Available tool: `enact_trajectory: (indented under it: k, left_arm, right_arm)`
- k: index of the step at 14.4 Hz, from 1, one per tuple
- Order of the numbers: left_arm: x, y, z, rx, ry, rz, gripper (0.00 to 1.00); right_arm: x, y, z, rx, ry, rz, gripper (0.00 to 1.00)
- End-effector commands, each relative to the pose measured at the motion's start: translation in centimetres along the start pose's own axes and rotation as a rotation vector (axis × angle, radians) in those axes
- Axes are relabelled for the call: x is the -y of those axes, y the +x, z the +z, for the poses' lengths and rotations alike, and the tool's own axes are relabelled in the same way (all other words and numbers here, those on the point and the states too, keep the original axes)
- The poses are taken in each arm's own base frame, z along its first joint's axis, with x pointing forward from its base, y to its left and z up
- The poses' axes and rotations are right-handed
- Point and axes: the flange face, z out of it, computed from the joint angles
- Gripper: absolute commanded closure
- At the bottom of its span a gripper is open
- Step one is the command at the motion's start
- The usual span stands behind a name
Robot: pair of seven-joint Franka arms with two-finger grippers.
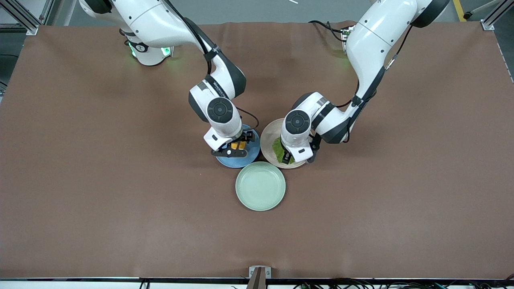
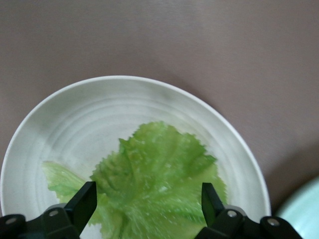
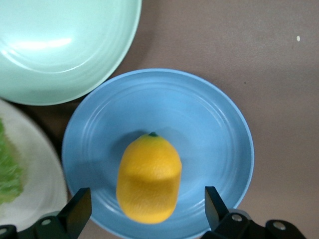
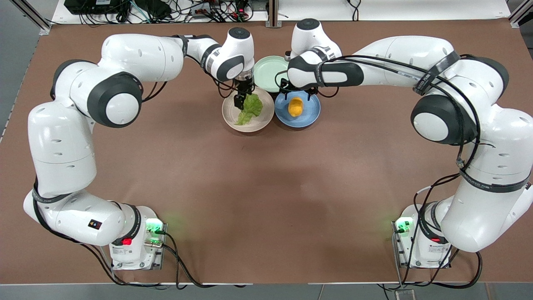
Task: Pick lemon and lettuce from plates
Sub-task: 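Lower and close the right gripper on the lemon while the left grasps lettuce, then carry the lemon off the blue plate while the left gripper carries lettuce away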
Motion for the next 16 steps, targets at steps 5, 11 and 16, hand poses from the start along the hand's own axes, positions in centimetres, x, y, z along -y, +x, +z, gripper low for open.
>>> enact_trajectory:
  k: [5,11,16]
  left_arm:
    - [1.2,-0.2,1.1,-0.046,0.053,-0.029,0.24]
    - [0.5,0.7,0.8,-0.041,0.038,-0.017,0.86]
    - [-0.3,1.4,-2.9,-0.039,-0.015,-0.002,1.0]
  right_arm:
    - [0.5,0.2,2.8,-0.015,-0.001,0.083,0.01]
    - [0.6,0.1,3.6,-0.022,0.002,0.083,0.29]
    - [0.5,0.2,3.2,-0.027,-0.003,0.073,0.76]
